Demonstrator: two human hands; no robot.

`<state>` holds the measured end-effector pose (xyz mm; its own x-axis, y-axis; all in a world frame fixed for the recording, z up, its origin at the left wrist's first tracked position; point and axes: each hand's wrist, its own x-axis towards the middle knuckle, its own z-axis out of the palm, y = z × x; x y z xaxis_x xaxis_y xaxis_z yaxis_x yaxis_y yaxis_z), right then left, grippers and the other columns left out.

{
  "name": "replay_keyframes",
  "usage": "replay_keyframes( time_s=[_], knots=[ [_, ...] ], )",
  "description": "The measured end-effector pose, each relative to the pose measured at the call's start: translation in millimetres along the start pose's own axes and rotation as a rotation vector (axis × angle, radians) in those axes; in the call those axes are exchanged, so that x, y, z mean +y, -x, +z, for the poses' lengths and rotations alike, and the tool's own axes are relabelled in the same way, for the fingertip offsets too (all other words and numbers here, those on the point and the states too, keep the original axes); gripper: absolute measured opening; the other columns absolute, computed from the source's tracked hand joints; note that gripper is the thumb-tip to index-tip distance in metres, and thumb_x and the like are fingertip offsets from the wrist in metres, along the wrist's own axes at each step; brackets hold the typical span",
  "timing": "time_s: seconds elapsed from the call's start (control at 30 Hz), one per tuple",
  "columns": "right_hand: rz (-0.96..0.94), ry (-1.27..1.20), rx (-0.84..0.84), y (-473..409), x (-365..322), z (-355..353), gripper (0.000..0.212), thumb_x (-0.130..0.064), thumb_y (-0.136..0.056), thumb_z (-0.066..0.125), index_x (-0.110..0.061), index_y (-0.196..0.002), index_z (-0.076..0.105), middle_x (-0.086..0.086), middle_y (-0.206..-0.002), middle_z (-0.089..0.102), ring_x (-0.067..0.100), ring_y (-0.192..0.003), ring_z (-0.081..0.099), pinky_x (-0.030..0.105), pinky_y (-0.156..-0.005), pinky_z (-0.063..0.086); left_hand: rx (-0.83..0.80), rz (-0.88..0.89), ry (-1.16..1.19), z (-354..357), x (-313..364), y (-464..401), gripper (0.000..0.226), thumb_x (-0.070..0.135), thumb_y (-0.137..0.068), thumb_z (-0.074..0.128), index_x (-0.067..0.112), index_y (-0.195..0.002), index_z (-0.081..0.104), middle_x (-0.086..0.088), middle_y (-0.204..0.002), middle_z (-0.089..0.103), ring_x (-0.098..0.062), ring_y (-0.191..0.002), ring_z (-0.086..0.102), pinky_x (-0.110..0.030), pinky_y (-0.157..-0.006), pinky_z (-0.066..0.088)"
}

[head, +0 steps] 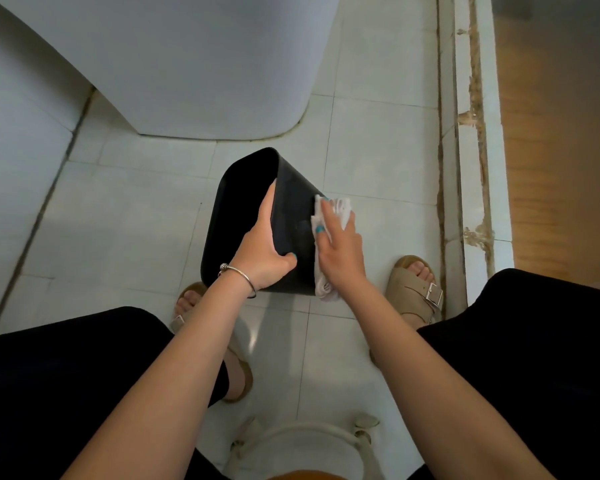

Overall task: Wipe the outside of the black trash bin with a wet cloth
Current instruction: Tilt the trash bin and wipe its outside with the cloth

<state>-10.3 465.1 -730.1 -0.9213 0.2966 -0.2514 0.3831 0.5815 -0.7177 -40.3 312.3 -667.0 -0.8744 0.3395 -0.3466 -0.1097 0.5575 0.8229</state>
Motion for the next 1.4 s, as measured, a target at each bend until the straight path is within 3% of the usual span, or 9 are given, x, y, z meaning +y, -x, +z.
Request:
replay_keyframes(
  time_s=[0.13,0.23,0.43,0.63,0.87,1.0,1.07,1.17,1.4],
  knots=[
    [-0.275,-0.010,-0.028,2.8,-15.6,4.6,0.056,-0.038,-0.093,0.031,-0.047,-0.148,0.026,0.005,-0.146,0.031,0.035,-0.106,0.050,0.047,-0.093,0.047,0.005,-0.029,0.034,-2.8,-2.8,1.4,0.115,0.004,-0.072,0.070,0.044,-0.149,-0.005,0.008,-0.137,0.046,-0.013,-0.104,0.060,-0.039,-0.088,0.055],
    [-0.303,-0.026,-0.016,2.7,-10.0,4.5,0.057,-0.032,-0.093,0.032,-0.047,-0.148,0.028,0.005,-0.148,0.031,0.033,-0.111,0.048,0.044,-0.095,0.046,-0.006,-0.022,0.040,-2.0,-2.5,1.4,0.114,0.004,-0.073,0.069,0.045,-0.149,-0.005,0.008,-0.134,0.049,-0.012,-0.098,0.063,-0.037,-0.084,0.056],
    [-0.018,0.032,0.005,-9.9,13.0,6.4,0.052,-0.026,-0.103,0.032,-0.051,-0.148,0.023,0.007,-0.158,0.018,0.035,-0.113,0.050,0.041,-0.094,0.047,0.033,-0.013,0.086,-12.2,-10.9,3.5,0.110,-0.001,-0.075,0.070,0.039,-0.151,0.001,0.013,-0.144,0.036,-0.008,-0.116,0.049,-0.014,-0.085,0.044],
    [0.223,0.030,-0.023,-24.5,19.9,-0.1,0.050,-0.030,-0.105,0.029,-0.049,-0.150,0.020,0.003,-0.158,0.016,0.036,-0.126,0.042,0.042,-0.100,0.039,0.019,0.003,0.073,-8.1,-10.4,2.2,0.111,0.002,-0.075,0.071,0.040,-0.151,-0.001,0.011,-0.148,0.032,-0.010,-0.120,0.046,-0.022,-0.093,0.045],
    [-0.214,0.137,0.059,-3.5,-30.1,10.3,0.057,-0.024,-0.096,0.034,-0.041,-0.150,0.029,0.011,-0.151,0.027,0.036,-0.106,0.043,0.041,-0.091,0.040,0.034,-0.023,0.095,-6.3,-13.6,2.2,0.112,0.001,-0.073,0.070,0.037,-0.151,-0.002,0.015,-0.143,0.036,-0.003,-0.115,0.050,-0.020,-0.091,0.046],
    [-0.325,0.158,0.063,2.0,-43.3,13.0,0.058,-0.022,-0.094,0.036,-0.039,-0.150,0.031,0.012,-0.153,0.027,0.033,-0.097,0.044,0.039,-0.087,0.042,0.028,-0.023,0.099,-6.6,-12.2,2.0,0.112,0.002,-0.074,0.072,0.034,-0.152,-0.002,0.025,-0.134,0.033,0.016,-0.106,0.045,-0.001,-0.084,0.037],
    [-0.294,0.134,0.073,3.5,-41.4,11.2,0.060,-0.023,-0.093,0.035,-0.040,-0.150,0.030,0.011,-0.152,0.027,0.033,-0.098,0.045,0.039,-0.085,0.044,0.014,-0.013,0.078,-6.6,-8.8,-0.1,0.113,0.003,-0.073,0.072,0.037,-0.152,-0.002,0.018,-0.143,0.036,0.000,-0.118,0.048,-0.013,-0.092,0.043],
    [-0.235,0.096,0.085,4.0,-37.7,6.9,0.062,-0.027,-0.090,0.029,-0.042,-0.150,0.029,0.012,-0.150,0.028,0.030,-0.098,0.044,0.038,-0.084,0.044,-0.020,0.006,0.034,-4.1,-0.5,-2.1,0.114,0.003,-0.072,0.071,0.041,-0.150,-0.003,0.006,-0.140,0.046,-0.012,-0.110,0.058,-0.035,-0.092,0.053],
    [-0.203,0.085,0.083,8.1,-41.6,-0.8,0.058,-0.024,-0.096,0.033,-0.045,-0.151,0.026,0.010,-0.147,0.030,0.029,-0.097,0.045,0.037,-0.085,0.044,-0.009,0.000,-0.014,-1.5,11.8,-0.6,0.114,0.002,-0.073,0.070,0.040,-0.150,-0.004,0.000,-0.135,0.050,-0.017,-0.100,0.060,-0.036,-0.086,0.055]
  ],
)
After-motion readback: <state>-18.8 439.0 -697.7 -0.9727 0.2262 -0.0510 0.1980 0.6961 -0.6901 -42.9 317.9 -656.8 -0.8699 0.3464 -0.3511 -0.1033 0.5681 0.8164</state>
